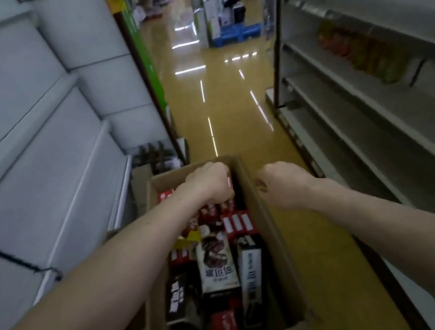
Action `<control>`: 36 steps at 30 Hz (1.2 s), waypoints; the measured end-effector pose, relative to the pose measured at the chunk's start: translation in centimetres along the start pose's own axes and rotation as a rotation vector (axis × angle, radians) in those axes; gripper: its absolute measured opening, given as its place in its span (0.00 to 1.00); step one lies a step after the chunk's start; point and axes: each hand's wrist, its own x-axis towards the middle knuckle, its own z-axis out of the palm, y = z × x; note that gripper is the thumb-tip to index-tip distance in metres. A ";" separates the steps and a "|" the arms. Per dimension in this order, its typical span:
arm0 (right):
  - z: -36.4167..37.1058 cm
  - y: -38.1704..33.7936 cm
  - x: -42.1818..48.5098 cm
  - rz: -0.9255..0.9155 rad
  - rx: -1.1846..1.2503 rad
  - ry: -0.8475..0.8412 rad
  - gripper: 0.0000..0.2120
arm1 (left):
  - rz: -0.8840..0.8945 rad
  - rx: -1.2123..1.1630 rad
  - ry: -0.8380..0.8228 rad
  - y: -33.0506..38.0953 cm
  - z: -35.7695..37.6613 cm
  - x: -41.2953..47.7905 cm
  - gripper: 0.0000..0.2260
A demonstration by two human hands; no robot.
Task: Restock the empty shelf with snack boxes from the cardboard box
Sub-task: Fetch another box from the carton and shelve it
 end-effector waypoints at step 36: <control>20.4 -5.4 15.7 0.031 0.399 -0.417 0.19 | -1.208 -1.893 0.262 -15.4 21.0 8.8 0.27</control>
